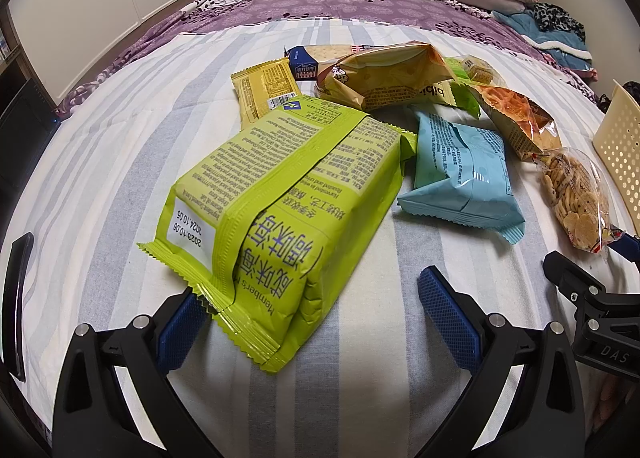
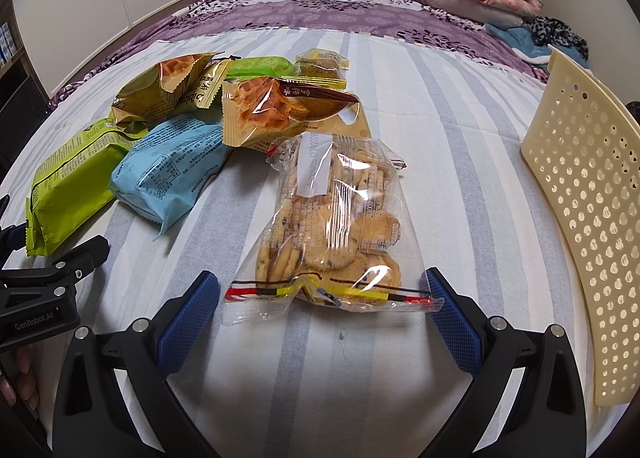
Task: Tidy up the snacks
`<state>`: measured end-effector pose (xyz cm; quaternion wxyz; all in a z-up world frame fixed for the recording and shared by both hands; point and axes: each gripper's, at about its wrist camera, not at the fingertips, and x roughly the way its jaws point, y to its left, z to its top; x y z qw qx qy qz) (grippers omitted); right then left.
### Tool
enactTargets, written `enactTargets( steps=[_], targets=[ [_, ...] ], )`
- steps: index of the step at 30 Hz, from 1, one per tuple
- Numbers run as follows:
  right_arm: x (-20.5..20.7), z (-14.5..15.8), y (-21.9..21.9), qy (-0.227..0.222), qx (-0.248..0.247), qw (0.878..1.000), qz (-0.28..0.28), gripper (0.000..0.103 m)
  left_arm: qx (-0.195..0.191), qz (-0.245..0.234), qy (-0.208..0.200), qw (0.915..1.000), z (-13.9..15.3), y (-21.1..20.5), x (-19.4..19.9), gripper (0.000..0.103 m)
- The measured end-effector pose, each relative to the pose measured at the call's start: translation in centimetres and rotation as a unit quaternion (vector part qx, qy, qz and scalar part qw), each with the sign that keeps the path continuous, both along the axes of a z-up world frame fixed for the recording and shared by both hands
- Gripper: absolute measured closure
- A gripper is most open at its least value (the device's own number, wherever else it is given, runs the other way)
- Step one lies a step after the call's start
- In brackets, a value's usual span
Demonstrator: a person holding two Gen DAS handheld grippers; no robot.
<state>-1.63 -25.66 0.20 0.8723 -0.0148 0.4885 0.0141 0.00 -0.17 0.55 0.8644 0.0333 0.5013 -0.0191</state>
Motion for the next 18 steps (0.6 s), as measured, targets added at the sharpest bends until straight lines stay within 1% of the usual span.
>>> enactTargets(
  steps=[16, 18],
  targets=[
    [-0.02, 0.0, 0.02, 0.0, 0.001, 1.0, 0.0, 0.005, -0.001, -0.001, -0.001, 1.0, 0.17, -0.11, 0.0, 0.002],
    [0.26, -0.11, 0.12, -0.001, 0.001, 1.0, 0.001, 0.005, -0.003, -0.003, -0.004, 1.0, 0.04, 0.38, -0.16, 0.002]
  ],
)
